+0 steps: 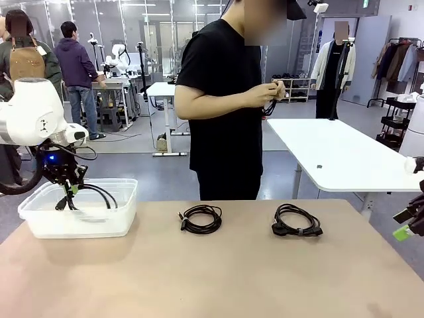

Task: Organize and store the cables.
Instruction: Place the Power Cable into the Organizing box.

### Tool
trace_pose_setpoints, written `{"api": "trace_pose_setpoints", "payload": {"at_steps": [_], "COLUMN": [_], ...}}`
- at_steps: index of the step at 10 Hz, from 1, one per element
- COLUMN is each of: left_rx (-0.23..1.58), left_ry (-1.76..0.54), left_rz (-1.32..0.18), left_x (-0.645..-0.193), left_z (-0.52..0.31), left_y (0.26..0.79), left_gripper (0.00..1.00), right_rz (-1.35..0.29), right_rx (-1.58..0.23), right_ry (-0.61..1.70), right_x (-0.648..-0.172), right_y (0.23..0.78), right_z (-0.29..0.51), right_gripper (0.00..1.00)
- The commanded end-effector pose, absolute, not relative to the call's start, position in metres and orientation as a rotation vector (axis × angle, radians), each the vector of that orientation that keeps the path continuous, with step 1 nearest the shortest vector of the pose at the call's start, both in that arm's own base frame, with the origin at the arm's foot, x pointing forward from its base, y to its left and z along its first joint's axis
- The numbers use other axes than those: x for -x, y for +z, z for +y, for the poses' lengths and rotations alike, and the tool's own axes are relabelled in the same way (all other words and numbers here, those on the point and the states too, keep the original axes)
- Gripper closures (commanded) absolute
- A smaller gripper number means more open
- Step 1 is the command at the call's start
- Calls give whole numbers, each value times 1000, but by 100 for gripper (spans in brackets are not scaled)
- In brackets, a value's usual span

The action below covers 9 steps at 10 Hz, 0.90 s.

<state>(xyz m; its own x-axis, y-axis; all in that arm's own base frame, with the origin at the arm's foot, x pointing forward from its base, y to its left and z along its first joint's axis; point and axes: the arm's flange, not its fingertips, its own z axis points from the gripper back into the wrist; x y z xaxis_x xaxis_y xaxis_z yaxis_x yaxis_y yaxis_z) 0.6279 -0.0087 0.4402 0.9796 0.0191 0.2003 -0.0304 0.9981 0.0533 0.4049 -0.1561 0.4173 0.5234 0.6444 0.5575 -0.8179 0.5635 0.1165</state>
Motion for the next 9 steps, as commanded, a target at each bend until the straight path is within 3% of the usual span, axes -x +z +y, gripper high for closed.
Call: {"api": "trace_pose_setpoints", "payload": {"at_steps": [1, 2, 3, 4, 5, 7, 8, 9], "left_rx": [-73, -80, -74, -76, -85, -87, -83, -76], "left_ry": [40, 45, 42, 37, 23, 15, 15, 16], "left_rz": [-172, -155, -156, -157, -164, -169, -171, -171], "left_x": [-637, -640, -640, -639, -638, -634, -633, -632], "left_z": [-5, -4, -4, -5, -4, -2, -1, 0], "left_y": [440, 437, 437, 438, 440, 443, 444, 444], "left_gripper": [62, 54, 32, 22, 0, 0, 9, 0], "right_rz": [-482, -482, -482, -482, -482, -482, -482, -482], "right_rx": [-387, -387, -387, -387, -387, -387, -387, -387], "right_ry": [919, 919, 919, 919, 919, 919, 919, 919], "right_x": [-404, -404, -404, -404, -404, -404, -404, -404], "right_y": [418, 418, 418, 418, 418, 418, 418, 418], "right_z": [-159, -159, -159, -159, -159, -159, -159, -159], "right_gripper": [0, 0, 0, 0, 0, 0, 0, 0]}}
